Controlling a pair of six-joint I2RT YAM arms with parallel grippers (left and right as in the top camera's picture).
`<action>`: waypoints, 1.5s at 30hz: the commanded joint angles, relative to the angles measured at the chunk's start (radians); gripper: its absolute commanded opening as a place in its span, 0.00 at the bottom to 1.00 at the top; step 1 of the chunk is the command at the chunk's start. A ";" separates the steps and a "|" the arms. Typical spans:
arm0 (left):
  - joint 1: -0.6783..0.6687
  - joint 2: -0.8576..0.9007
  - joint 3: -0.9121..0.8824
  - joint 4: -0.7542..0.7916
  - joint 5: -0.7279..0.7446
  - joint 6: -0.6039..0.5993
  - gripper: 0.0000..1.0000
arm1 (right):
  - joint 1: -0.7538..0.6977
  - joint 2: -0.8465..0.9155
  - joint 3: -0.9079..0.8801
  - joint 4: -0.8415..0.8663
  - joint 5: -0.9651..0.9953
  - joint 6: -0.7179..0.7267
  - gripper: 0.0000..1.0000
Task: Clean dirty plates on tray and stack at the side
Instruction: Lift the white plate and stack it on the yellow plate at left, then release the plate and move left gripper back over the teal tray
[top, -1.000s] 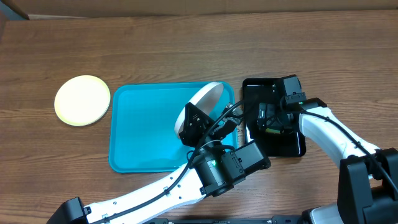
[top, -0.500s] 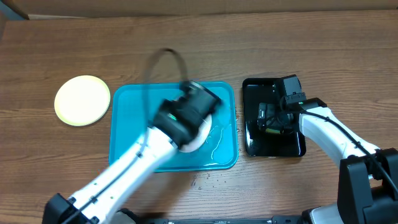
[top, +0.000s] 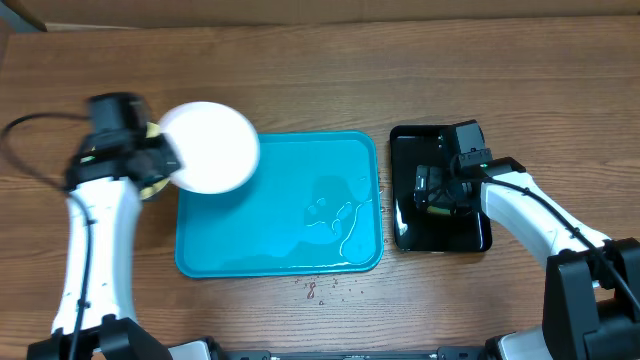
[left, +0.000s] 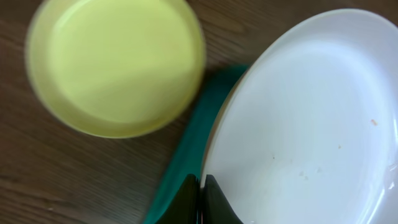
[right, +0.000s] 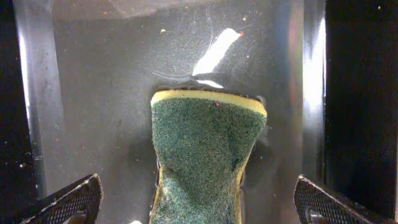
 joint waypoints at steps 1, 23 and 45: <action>0.127 -0.016 0.021 0.023 0.060 -0.049 0.04 | -0.004 -0.002 -0.006 0.006 0.003 0.003 1.00; 0.377 0.204 0.021 0.206 -0.074 -0.074 0.04 | -0.004 -0.002 -0.006 0.006 0.003 0.003 1.00; 0.109 0.193 0.102 -0.053 0.751 0.146 1.00 | -0.004 -0.002 -0.006 0.005 0.003 0.003 1.00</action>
